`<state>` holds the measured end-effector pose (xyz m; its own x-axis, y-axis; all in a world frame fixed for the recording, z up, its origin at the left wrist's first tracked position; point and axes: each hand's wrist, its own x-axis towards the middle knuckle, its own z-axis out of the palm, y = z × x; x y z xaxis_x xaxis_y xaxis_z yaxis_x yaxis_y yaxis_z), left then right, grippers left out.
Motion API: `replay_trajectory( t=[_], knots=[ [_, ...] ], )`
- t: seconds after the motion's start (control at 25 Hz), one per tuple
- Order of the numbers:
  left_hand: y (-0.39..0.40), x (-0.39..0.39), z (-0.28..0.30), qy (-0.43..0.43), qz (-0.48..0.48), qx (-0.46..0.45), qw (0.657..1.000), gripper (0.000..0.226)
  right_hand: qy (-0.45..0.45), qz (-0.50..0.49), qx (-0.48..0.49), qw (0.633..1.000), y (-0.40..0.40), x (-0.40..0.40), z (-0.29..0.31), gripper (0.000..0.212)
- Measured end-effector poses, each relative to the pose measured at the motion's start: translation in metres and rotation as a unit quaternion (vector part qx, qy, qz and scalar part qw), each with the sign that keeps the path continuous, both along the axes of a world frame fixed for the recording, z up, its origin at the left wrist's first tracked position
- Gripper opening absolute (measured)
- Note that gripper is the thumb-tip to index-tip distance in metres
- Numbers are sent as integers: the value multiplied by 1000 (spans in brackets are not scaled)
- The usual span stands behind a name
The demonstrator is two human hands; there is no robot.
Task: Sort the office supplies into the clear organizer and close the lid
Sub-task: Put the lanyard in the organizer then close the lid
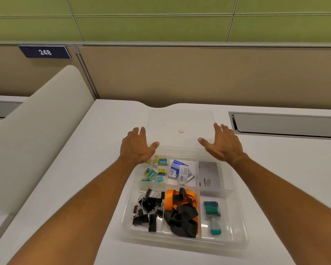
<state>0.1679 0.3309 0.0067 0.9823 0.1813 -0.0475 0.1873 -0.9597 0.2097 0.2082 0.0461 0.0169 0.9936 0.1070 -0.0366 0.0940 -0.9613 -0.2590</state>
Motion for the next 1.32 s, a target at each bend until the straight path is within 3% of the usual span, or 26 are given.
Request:
replay_trajectory(
  t=[0.32,0.48,0.76,1.12,1.32],
  knots=[
    [18,53,-15,87,31,-119,989,78,68,-69,91,991,-2,56,-17,75],
    [11,70,-24,102,69,-184,975,65,98,-115,148,977,-4,70,-28,51],
    [11,81,-17,57,164,-287,942,53,45,-221,264,938,-13,81,-35,41],
    [15,73,31,-33,160,-368,915,48,-35,-221,343,912,-18,66,3,50],
    [10,60,69,-94,167,-417,888,40,-88,-211,430,873,-24,49,38,45]
  ],
)
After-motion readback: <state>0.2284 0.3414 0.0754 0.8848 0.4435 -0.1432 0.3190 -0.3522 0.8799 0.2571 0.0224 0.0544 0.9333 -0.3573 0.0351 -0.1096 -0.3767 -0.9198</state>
